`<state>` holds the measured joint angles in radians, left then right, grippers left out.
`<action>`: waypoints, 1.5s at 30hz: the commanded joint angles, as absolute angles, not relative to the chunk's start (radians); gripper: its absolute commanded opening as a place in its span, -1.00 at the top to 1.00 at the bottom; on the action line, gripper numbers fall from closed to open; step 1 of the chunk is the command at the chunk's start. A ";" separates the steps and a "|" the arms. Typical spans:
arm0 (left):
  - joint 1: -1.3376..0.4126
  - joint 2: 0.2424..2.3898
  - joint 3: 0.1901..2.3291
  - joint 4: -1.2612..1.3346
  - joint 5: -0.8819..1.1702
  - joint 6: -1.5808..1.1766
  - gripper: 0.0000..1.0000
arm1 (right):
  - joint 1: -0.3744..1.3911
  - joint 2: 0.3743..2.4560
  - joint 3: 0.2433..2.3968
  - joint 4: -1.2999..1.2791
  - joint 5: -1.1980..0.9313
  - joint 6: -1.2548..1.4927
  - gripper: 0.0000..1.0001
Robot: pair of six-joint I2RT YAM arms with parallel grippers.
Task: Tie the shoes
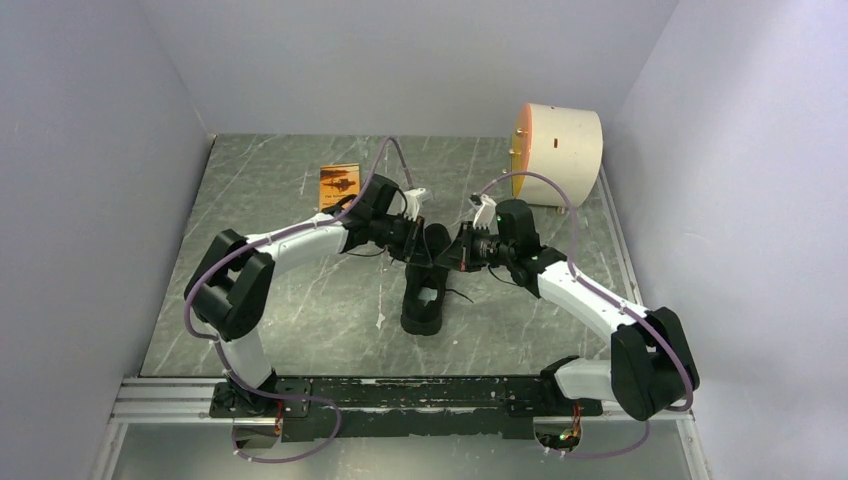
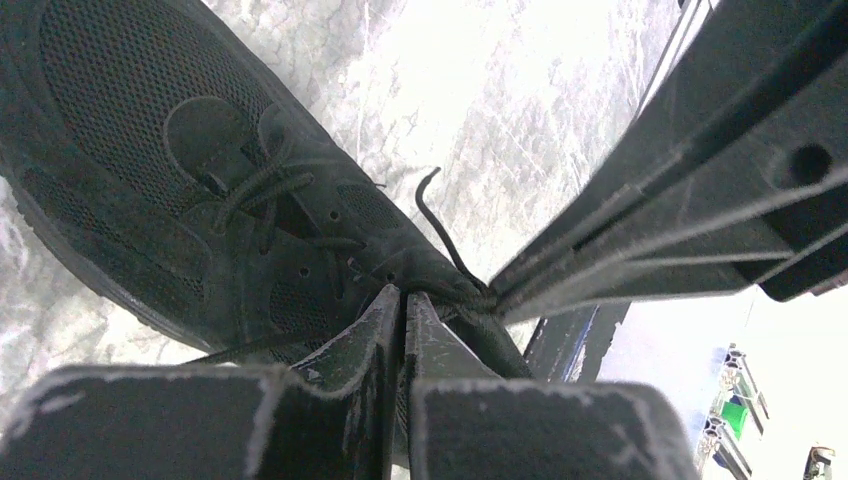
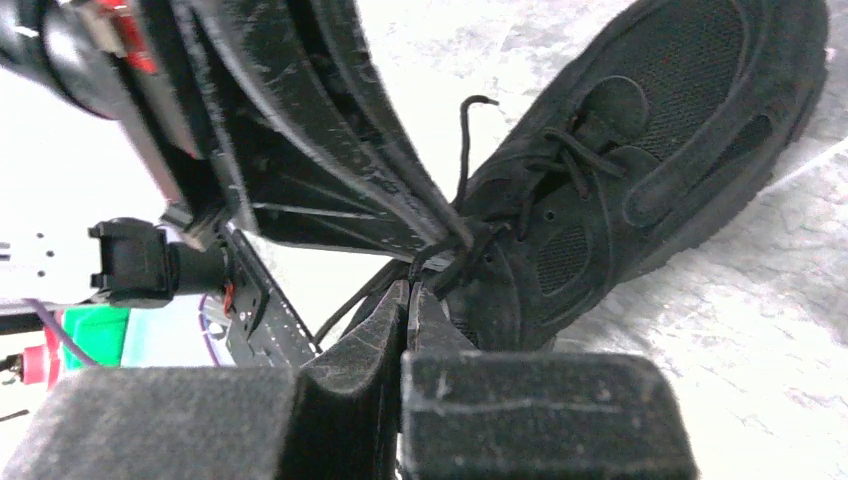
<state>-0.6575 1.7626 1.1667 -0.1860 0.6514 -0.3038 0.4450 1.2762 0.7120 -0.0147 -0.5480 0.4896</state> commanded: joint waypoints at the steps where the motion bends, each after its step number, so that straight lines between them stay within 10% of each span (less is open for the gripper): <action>1: -0.658 1.803 1.207 -0.173 0.683 -0.300 0.84 | 0.443 1.263 0.697 0.093 -0.653 0.500 1.00; 15: -0.657 1.792 1.108 0.025 0.910 -0.303 0.84 | 0.512 1.332 0.706 0.202 -0.611 0.624 0.98; 26: -0.623 1.792 1.057 0.045 0.904 -0.288 0.86 | 0.476 1.269 0.864 -0.217 -0.516 0.351 -0.25; 45: -0.609 1.804 1.091 0.004 0.911 -0.270 0.86 | 0.316 1.393 0.712 0.011 -0.764 0.479 0.49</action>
<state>-0.6159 1.7920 1.0721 0.0303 0.8795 -0.2981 0.3206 1.3491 0.7399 -0.1226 -0.6067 0.4644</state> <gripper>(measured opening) 0.077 0.249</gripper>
